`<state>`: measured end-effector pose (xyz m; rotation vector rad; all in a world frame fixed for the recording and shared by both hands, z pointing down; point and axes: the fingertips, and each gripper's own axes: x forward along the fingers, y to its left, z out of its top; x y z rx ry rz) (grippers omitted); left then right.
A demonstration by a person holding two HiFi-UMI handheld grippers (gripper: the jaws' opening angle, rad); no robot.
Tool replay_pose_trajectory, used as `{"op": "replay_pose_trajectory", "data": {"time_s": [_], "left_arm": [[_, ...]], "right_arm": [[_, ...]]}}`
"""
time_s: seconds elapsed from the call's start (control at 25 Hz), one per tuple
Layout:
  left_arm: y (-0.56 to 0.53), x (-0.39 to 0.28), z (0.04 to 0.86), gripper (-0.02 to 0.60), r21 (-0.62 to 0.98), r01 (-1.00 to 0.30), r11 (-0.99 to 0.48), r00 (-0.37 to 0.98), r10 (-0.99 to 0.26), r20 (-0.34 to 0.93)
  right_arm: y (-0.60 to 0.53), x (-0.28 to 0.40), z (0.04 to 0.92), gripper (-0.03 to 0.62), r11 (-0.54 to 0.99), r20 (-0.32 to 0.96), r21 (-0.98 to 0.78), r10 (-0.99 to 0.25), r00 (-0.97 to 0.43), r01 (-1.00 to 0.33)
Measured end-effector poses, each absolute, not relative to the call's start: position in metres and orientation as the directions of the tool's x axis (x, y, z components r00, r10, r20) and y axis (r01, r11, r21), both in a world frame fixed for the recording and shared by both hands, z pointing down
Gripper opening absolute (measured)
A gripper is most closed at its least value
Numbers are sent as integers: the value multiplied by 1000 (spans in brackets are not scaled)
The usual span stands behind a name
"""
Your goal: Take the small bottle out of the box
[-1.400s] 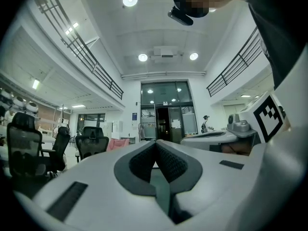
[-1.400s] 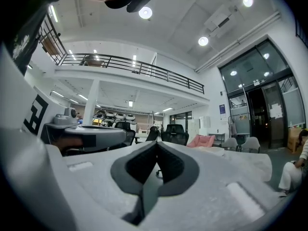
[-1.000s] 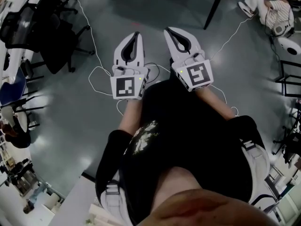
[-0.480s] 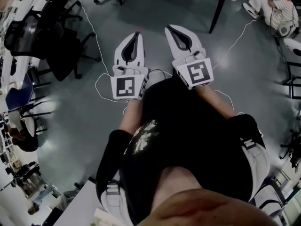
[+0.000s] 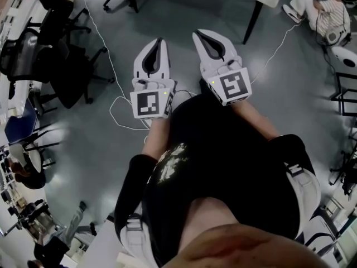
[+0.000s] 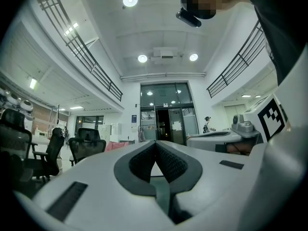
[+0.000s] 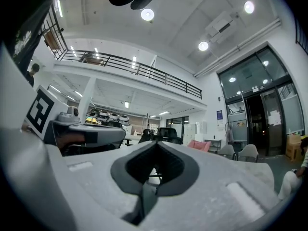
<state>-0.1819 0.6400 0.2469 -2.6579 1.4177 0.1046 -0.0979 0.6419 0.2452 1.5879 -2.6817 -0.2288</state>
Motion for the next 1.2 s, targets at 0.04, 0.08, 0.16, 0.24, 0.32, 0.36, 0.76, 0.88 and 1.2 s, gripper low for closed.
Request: {"op": "replay_pose_trajectory", "data": {"time_s": [0.04,0.08,0.16,0.24,0.32,0.36,0.76,0.88,1.2], "left_arm": [[631,-177,246,12,-79,-828,-555,560,-819,-121],[622,-173,245,12,-79,-825,-559,565,-817,-119],[603,-164,247,12,-76,-820,-568,573,-812,-111],[584,-155,249,12,-75,-815,-574,579,-809,-106],[564,-146,249,12,-81,-812,-578,584,-806,-100],[555,-142,249,12,-78,-812,-579,584,-807,-91],[449,-131,251,12,-72,-851,-520,524,-851,-41],[413,-114,245,12,-77,-850,-521,525,-850,-43],[332,-81,237,12,-43,-875,-482,482,-876,2]], "right_arm": [[634,-95,244,-5,471,-59,135,-874,-482,-872],[625,-92,243,-5,469,-58,139,-875,-480,-872],[608,-85,243,-5,464,-48,155,-878,-476,-872],[589,-78,246,-5,461,-35,173,-880,-473,-871],[569,-70,247,-5,461,-28,163,-882,-471,-872],[559,-66,248,-5,461,-25,153,-883,-470,-874],[453,-50,246,-5,514,-8,135,-854,-520,-847],[414,-33,245,-5,517,-2,117,-854,-521,-848],[322,-10,240,-5,564,-12,99,-823,-568,-820]]}}
